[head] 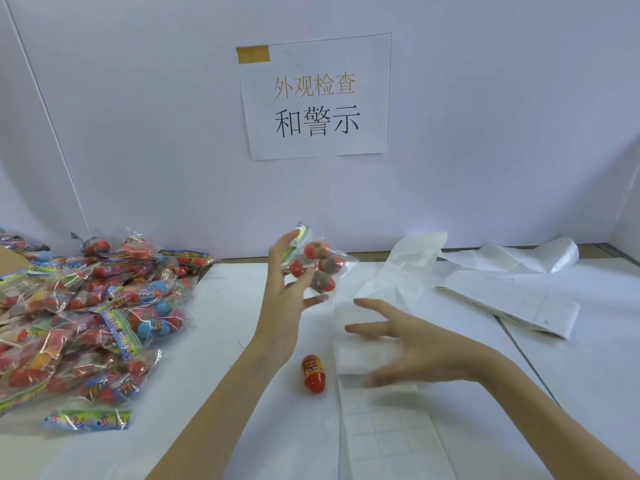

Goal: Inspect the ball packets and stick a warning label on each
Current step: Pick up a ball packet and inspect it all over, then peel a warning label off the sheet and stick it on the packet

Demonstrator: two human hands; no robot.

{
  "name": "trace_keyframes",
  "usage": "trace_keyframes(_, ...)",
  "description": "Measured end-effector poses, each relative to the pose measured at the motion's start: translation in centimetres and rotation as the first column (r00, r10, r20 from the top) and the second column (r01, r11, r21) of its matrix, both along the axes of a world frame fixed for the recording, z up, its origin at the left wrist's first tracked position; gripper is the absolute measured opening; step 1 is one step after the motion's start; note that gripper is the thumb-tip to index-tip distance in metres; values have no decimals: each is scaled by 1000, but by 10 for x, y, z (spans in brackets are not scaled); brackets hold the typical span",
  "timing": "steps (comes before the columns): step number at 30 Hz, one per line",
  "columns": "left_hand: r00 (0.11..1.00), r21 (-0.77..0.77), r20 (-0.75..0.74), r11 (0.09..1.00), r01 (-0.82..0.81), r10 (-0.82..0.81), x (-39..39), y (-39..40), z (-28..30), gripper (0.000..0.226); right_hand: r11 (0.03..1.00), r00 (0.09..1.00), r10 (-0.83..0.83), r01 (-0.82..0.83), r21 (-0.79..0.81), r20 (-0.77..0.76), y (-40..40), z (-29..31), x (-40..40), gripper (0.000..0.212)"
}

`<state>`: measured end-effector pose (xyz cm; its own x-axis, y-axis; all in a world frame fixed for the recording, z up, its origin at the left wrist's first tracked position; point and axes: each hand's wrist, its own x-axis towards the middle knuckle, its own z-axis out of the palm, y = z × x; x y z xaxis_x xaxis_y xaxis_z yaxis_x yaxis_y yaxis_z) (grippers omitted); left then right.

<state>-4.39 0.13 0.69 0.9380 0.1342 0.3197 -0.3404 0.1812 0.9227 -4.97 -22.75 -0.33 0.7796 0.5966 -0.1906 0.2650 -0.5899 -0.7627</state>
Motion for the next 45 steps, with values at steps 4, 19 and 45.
trace_keyframes(4,992,204,60,971,-122,112,-3,3,5,44,988,979,-130,115,101,157,2,-4,3,50)
trace_keyframes(19,999,621,46,783,-37,10,1,0,-13,5,873,833,-379,176,455,403,0,-2,11,27)
trace_keyframes(45,991,706,110,708,-23,-77,11,-6,-35,9,932,775,-320,153,329,545,-1,-10,15,9)
